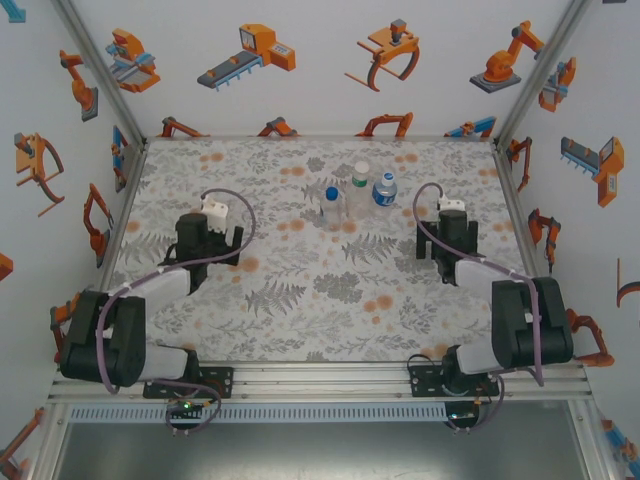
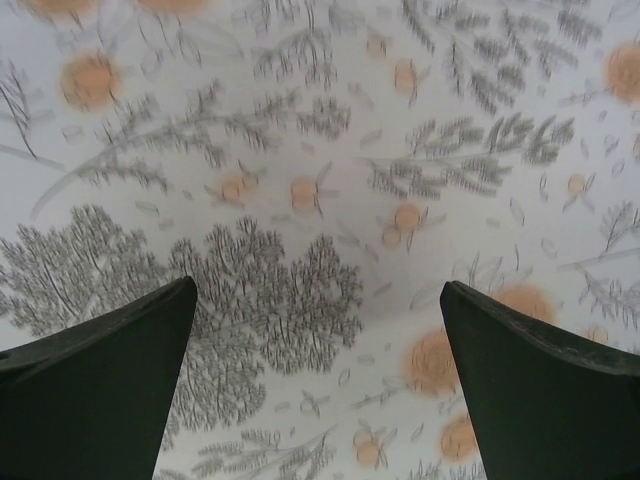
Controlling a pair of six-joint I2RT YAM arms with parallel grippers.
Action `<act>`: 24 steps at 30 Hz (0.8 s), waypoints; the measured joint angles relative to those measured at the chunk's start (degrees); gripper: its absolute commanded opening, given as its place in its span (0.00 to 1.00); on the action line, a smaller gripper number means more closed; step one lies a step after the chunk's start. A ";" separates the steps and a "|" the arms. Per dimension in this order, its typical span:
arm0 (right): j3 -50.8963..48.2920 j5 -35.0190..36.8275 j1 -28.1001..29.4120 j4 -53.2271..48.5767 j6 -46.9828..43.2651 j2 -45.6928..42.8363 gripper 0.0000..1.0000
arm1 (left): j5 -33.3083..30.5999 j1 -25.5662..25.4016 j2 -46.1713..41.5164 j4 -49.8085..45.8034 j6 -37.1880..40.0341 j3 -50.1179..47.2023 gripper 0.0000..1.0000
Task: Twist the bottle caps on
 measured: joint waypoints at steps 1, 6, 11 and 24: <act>-0.26 -0.98 -0.74 2.29 -0.31 0.17 0.99 | 0.15 0.90 0.90 2.29 -0.07 -0.87 0.97; -1.99 -5.46 -5.20 12.85 0.22 2.05 0.98 | 1.79 3.58 4.28 10.10 -0.79 -2.36 0.97; -7.04 -10.38 -8.74 23.45 1.64 4.90 0.99 | 4.79 7.87 4.37 16.50 -3.48 -3.56 0.97; -10.45 -13.16 -8.74 31.87 2.69 6.47 0.99 | 10.36 11.28 10.43 27.78 -7.08 -7.58 0.97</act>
